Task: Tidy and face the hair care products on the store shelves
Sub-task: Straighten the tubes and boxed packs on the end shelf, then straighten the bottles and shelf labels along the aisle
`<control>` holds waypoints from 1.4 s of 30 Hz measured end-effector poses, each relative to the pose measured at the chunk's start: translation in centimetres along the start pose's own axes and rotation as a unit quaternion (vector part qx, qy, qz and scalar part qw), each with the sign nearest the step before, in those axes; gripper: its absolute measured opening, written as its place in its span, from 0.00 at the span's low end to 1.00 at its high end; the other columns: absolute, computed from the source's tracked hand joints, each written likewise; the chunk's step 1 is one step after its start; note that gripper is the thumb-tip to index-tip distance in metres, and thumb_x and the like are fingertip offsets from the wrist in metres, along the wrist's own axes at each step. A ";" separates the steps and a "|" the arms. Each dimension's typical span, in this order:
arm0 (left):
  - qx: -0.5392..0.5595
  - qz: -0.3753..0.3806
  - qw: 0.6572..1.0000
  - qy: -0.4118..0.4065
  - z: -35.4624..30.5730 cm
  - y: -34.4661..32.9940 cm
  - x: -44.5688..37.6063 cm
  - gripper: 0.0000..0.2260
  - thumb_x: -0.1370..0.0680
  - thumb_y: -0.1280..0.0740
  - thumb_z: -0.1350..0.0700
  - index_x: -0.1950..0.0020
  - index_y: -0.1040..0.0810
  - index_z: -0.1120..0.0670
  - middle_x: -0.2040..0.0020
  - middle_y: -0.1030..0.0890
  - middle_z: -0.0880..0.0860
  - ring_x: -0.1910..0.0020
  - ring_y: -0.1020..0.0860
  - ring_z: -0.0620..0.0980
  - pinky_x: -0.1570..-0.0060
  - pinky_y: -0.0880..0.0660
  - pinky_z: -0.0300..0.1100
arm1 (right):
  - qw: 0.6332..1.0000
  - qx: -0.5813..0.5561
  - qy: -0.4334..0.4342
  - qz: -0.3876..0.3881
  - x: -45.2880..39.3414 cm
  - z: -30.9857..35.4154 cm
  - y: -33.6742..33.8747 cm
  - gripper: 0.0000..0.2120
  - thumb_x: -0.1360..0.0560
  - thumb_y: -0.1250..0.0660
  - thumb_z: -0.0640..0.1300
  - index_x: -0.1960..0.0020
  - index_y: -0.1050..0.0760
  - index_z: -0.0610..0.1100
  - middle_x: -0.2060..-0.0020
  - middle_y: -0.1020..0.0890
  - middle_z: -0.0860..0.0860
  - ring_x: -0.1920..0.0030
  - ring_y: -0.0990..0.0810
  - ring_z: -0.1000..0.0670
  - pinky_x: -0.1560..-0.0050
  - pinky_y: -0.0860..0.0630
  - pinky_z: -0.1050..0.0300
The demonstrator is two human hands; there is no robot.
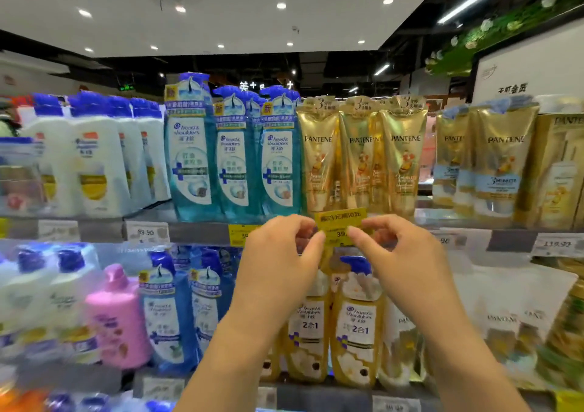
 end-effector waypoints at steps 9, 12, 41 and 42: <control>0.008 0.016 0.994 0.112 3.5 6.4 8.1 0.09 0.24 0.31 0.47 0.49 0.16 0.48 0.56 0.16 0.45 0.57 0.19 0.43 0.52 0.21 0.47 | 0.986 -0.052 0.030 0.159 8.9 3.8 -5.1 0.05 0.27 0.28 0.59 0.54 0.21 0.60 0.62 0.17 0.61 0.58 0.21 0.66 0.60 0.26 0.69; 0.003 0.006 0.989 0.146 3.2 9.1 11.1 0.08 0.24 0.31 0.47 0.49 0.16 0.47 0.55 0.16 0.43 0.57 0.19 0.40 0.52 0.21 0.42 | 0.981 -0.077 0.031 0.177 11.9 5.4 -5.2 0.05 0.27 0.28 0.59 0.54 0.20 0.60 0.63 0.16 0.59 0.61 0.19 0.61 0.59 0.20 0.58; -0.095 -0.113 0.937 0.317 16.3 48.7 28.7 0.06 0.22 0.34 0.44 0.46 0.24 0.39 0.53 0.18 0.40 0.59 0.20 0.39 0.59 0.21 0.41 | 0.896 -0.256 0.055 0.358 34.8 35.5 -23.7 0.05 0.24 0.28 0.54 0.49 0.21 0.60 0.56 0.16 0.57 0.64 0.17 0.58 0.64 0.21 0.62; -0.103 -0.120 0.934 0.320 17.6 50.8 28.9 0.06 0.22 0.34 0.44 0.46 0.24 0.40 0.54 0.18 0.40 0.58 0.20 0.39 0.58 0.22 0.41 | 0.891 -0.268 0.057 0.362 35.5 37.3 -25.2 0.04 0.24 0.28 0.54 0.49 0.21 0.59 0.57 0.16 0.57 0.66 0.17 0.58 0.66 0.22 0.64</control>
Point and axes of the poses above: each hand's wrist, its own x-axis away from the middle knuckle, its own y-axis out of the back of the hand, z = x × y, the point moved 3 cm from there along -x, towards the middle knuckle
